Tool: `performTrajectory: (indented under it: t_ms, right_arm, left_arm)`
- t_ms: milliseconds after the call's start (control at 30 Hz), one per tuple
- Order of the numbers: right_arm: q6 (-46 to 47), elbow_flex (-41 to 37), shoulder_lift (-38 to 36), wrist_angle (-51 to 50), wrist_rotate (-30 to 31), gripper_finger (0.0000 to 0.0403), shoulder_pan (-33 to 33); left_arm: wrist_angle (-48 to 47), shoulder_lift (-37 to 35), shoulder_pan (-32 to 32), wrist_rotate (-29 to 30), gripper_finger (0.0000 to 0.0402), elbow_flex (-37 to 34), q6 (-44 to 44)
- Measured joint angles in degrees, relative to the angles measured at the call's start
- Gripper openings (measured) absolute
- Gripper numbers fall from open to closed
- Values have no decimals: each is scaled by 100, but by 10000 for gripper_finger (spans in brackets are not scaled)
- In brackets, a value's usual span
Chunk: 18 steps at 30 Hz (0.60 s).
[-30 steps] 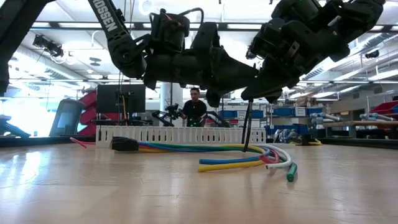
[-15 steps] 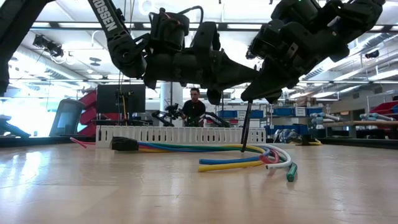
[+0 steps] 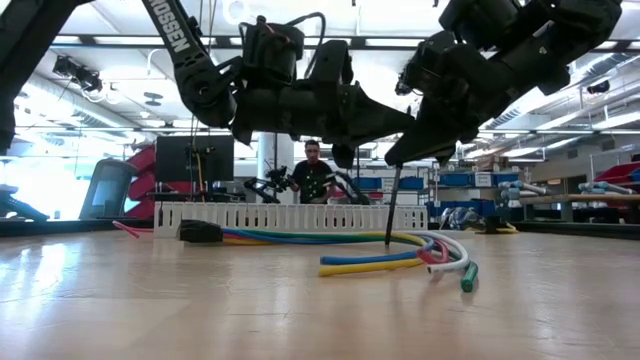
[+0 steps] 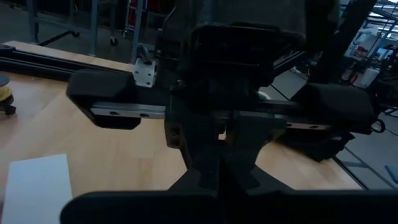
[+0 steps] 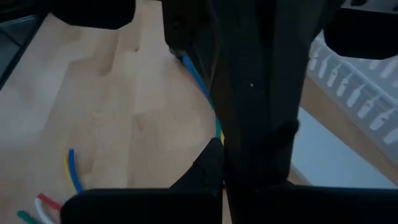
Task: Ziptie cables
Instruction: Wrap the cables together using the black zip tie
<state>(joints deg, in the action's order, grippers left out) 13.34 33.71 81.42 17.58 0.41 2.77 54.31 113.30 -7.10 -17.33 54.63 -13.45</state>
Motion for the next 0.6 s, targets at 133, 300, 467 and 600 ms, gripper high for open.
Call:
performTrajectory:
  t_ms: [133, 300, 467, 600]
  right_arm:
    - [163, 0, -1, -14, 359, 1, 115]
    - [187, -43, -3, 38, 484, 3, 210]
    - [412, -258, -3, 291, 789, 20, 273]
    - [515, -588, -1, 1004, 844, 35, 311]
  left_arm:
    - [75, 0, -48, -8, 1, -4, -3]
    - [124, 0, -94, -28, 0, -7, -5]
    - [183, 0, -156, 14, 0, -7, -5]
    - [219, -2, -225, 12, 0, -4, -21]
